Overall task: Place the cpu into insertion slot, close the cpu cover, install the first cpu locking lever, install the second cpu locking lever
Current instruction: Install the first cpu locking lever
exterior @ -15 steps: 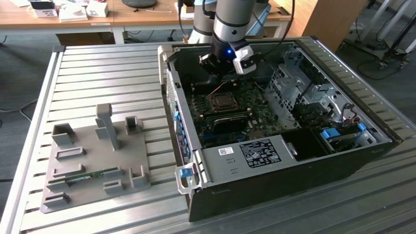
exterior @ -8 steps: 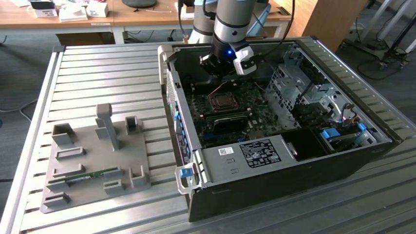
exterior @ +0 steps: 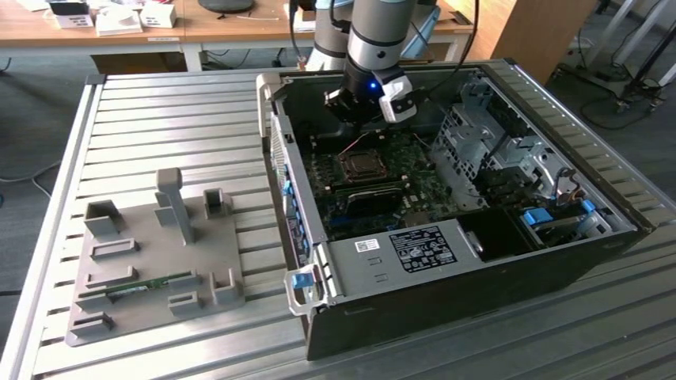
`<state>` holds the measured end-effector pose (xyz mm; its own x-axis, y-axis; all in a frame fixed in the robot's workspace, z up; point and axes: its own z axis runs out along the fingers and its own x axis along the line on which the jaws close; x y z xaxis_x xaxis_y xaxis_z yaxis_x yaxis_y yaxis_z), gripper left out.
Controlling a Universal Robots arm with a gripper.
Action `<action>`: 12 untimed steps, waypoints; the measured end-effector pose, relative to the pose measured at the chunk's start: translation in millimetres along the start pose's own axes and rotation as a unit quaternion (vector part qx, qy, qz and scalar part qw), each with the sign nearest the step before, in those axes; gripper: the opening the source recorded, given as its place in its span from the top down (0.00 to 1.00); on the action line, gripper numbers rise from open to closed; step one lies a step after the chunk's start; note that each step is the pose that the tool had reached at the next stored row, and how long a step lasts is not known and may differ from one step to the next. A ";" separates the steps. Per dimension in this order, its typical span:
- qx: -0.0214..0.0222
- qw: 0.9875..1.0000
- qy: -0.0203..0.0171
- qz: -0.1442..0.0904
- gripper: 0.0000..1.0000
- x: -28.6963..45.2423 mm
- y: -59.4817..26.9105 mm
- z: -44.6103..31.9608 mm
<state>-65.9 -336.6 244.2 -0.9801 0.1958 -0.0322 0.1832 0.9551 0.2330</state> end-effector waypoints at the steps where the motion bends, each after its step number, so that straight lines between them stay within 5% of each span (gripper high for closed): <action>1: 0.000 1.000 0.000 0.000 0.89 0.0 0.0 0.0; 12: 0.000 1.000 0.000 0.000 0.89 0.1 -0.4 2.3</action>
<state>-65.9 -336.5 241.9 -0.9801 0.1958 -0.0323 0.1831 0.9550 0.2332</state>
